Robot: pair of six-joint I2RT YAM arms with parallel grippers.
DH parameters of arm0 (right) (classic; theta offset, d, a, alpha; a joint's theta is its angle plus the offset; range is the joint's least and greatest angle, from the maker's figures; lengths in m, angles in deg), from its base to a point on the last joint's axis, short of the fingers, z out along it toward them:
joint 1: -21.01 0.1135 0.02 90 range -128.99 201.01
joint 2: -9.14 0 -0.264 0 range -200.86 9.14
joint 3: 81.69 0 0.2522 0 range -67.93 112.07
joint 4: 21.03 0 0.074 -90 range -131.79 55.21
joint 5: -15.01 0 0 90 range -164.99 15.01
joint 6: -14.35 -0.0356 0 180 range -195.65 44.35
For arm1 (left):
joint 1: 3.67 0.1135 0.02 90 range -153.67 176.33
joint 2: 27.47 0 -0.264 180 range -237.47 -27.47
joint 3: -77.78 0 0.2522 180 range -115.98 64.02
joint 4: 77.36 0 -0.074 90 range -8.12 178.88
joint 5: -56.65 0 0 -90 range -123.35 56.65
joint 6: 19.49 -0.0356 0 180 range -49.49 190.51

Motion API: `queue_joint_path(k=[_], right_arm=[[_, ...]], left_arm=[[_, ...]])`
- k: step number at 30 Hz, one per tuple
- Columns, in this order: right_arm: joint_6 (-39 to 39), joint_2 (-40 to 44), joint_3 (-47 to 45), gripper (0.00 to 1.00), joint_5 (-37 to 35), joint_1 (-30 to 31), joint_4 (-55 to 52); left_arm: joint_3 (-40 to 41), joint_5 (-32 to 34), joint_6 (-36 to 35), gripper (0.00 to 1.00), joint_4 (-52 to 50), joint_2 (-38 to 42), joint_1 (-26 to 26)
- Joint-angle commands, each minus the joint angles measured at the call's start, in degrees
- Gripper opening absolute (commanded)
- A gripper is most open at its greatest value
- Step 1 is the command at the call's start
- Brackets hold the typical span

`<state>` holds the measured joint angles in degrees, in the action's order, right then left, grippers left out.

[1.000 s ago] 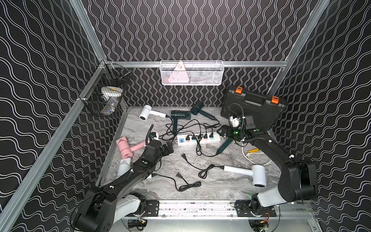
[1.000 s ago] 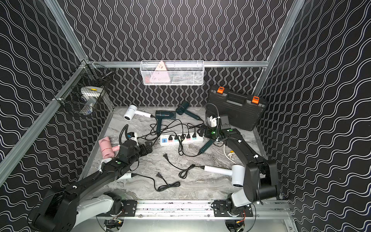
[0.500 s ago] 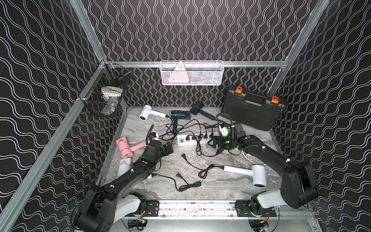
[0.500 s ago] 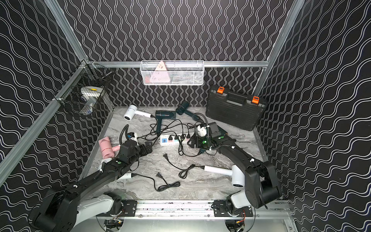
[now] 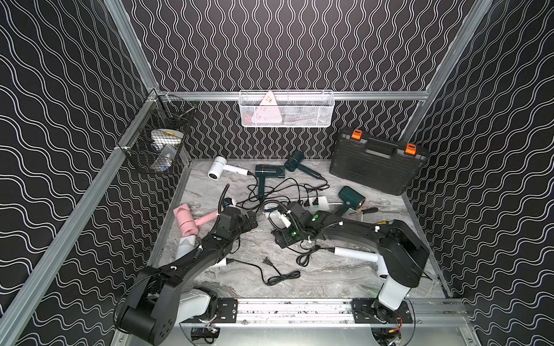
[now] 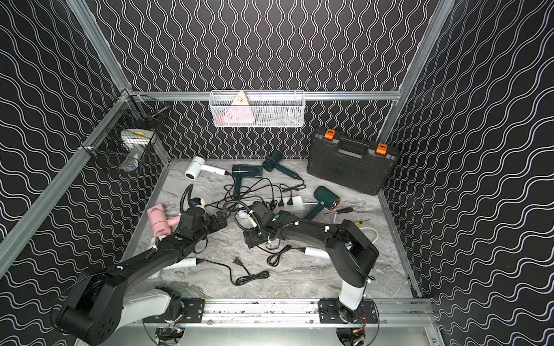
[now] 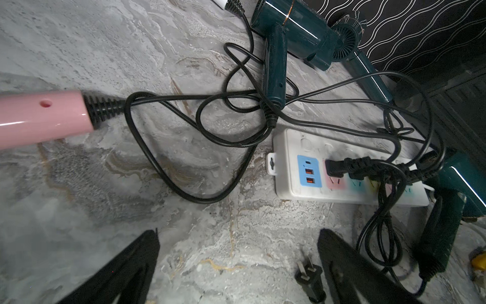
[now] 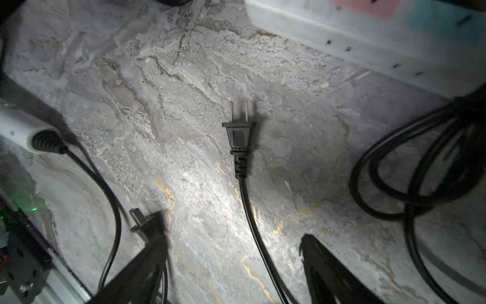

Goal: Charge the blow dryers
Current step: Pick up the plug from the center of the board.

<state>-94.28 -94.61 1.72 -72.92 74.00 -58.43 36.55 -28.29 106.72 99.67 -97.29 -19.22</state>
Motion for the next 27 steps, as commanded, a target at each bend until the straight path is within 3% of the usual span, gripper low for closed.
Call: queue_joint_path(k=[1,3,10,15,27], right_arm=[[-1.9,-3.6,2.8,0.75,-5.5,1.5,-2.4],[-2.9,-5.6,4.1,0.59,-7.1,1.9,-2.4],[-5.4,-10.3,6.8,0.4,-10.1,2.2,-1.5],[-6.3,-11.7,7.1,0.35,-9.8,2.2,-0.1],[-6.3,-15.6,9.2,0.35,-8.9,2.2,-0.2]], left_arm=[[-0.1,-1.3,1.2,0.99,1.6,-0.3,0.5],[-0.1,-1.5,1.3,0.99,1.6,-0.4,0.7],[0.0,-1.5,1.5,0.99,1.4,-0.2,1.1],[0.0,-1.5,1.5,0.99,1.3,-0.1,1.1],[-0.1,-1.5,1.4,0.99,1.3,-0.1,1.2]])
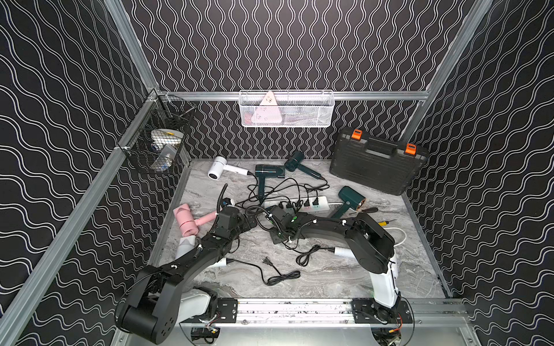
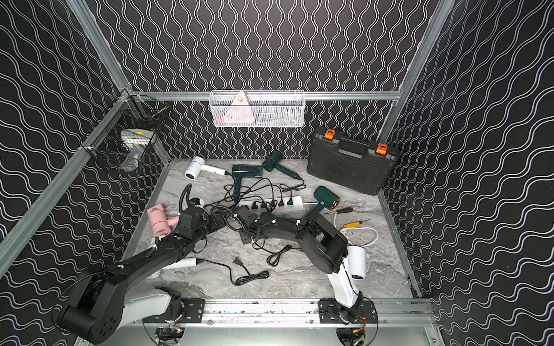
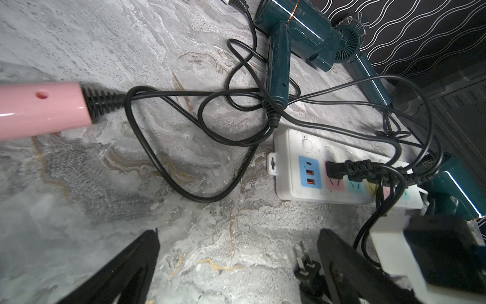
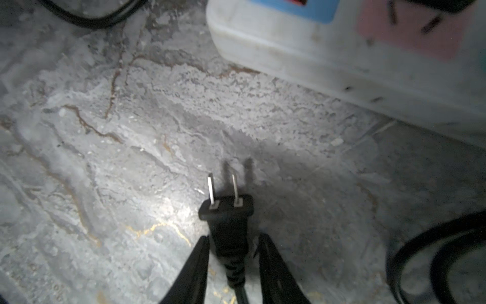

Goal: Charge the blow dryers
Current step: Pick up the plug from the center of the board.

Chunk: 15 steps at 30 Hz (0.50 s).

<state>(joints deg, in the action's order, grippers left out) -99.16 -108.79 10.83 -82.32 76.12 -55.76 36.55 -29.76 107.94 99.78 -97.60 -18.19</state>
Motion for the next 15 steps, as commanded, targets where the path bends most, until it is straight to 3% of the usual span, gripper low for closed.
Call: queue_joint_path(k=[1,8,15], right_arm=[[-1.5,-1.8,0.5,0.35,0.3,0.1,-3.2],[-2.0,-2.3,0.5,0.31,0.0,0.1,-4.1],[-2.1,0.0,-1.0,0.19,0.6,0.3,-3.8]], left_arm=[[-0.1,0.0,0.2,0.99,1.1,0.2,0.1],[-0.1,0.0,0.1,0.99,1.1,0.3,0.2],[0.0,0.0,0.0,0.99,1.2,0.3,0.2]])
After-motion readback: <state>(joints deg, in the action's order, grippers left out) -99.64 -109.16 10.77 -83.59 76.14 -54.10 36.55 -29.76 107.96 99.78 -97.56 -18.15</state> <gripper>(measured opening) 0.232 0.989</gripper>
